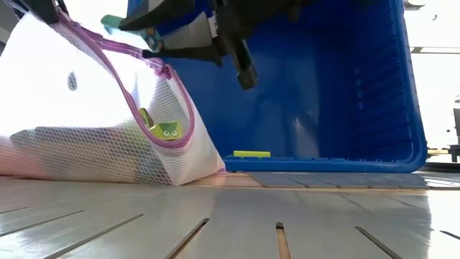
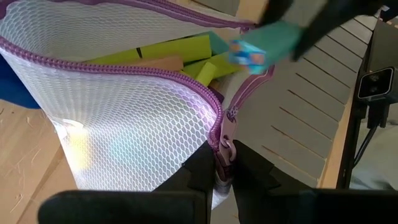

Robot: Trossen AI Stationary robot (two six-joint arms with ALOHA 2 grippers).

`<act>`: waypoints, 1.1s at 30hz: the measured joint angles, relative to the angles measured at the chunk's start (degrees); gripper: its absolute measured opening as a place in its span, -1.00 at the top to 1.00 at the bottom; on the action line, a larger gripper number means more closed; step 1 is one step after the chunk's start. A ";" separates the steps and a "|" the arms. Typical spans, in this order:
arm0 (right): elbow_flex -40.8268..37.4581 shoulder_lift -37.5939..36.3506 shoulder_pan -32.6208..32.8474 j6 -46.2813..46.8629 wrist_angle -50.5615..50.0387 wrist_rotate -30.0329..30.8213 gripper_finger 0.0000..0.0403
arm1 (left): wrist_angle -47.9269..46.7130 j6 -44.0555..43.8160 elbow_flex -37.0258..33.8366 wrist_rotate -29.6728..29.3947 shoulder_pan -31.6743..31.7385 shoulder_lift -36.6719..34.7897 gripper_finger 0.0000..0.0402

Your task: Sort blocks

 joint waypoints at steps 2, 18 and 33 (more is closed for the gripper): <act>-0.01 0.32 -0.85 0.19 1.45 0.08 0.56 | 0.00 0.00 0.00 -0.01 -0.01 0.00 0.88; 0.06 0.32 -5.96 1.39 3.37 -4.52 0.33 | 0.00 0.00 0.00 -0.11 0.01 0.00 0.88; 0.06 -13.92 -1.46 -13.31 -14.11 -3.37 0.31 | 0.01 0.00 0.00 0.00 -0.01 0.00 0.88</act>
